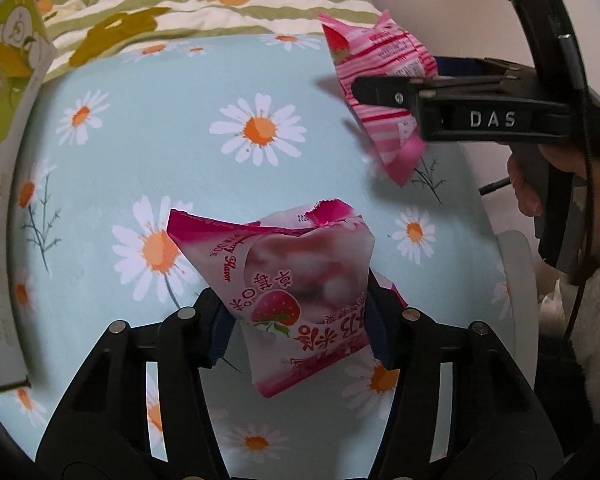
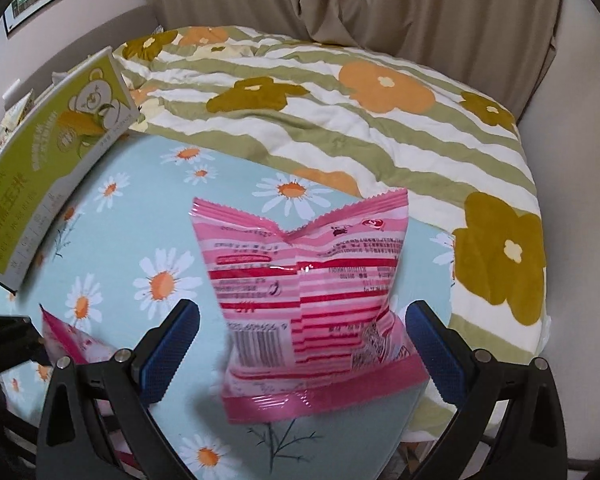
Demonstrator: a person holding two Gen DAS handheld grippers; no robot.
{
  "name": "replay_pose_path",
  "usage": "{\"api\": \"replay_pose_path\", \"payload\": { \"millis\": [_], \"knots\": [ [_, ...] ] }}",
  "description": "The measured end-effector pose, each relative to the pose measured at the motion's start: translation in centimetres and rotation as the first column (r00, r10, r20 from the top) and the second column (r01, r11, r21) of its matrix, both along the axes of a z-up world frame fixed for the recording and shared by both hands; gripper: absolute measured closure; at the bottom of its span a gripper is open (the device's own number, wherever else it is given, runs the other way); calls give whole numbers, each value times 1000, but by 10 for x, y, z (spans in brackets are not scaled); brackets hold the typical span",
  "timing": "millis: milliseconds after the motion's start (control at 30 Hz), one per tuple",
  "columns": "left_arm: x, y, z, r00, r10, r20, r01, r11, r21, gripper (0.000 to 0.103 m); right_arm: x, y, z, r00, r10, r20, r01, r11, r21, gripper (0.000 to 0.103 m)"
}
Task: Organize snacks
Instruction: 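Grasp the pink strawberry bag with the left gripper while the right grasps the pink-striped bag, then carry the pink strawberry bag into the green box and open the left gripper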
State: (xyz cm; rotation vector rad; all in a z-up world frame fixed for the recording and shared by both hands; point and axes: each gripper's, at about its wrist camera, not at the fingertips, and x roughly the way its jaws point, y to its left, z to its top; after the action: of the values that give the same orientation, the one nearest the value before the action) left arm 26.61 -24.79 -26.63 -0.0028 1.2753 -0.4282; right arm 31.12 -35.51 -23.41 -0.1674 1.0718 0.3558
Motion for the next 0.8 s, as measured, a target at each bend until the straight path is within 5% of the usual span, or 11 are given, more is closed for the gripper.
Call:
{"api": "replay_pose_path", "payload": {
  "millis": [133,200,367,800],
  "knots": [
    [7,7,0,1000,14,6,-14,1000,2,53,6,0,-9,1000,10,-23,-10,1000,14,6],
    [8,10,0,1000,20,8,-20,1000,5,53,8,0,-12,1000,9,-28,-9,1000,15,23],
    [11,20,1,999,37,17,-37,999,0,54,4,0,-7,1000,-16,2,16,999,43,39],
    [-10,38,51,992,80,101,-74,995,-64,55,-29,-1,55,991,-111,74,100,986,135,41]
  ]
}}
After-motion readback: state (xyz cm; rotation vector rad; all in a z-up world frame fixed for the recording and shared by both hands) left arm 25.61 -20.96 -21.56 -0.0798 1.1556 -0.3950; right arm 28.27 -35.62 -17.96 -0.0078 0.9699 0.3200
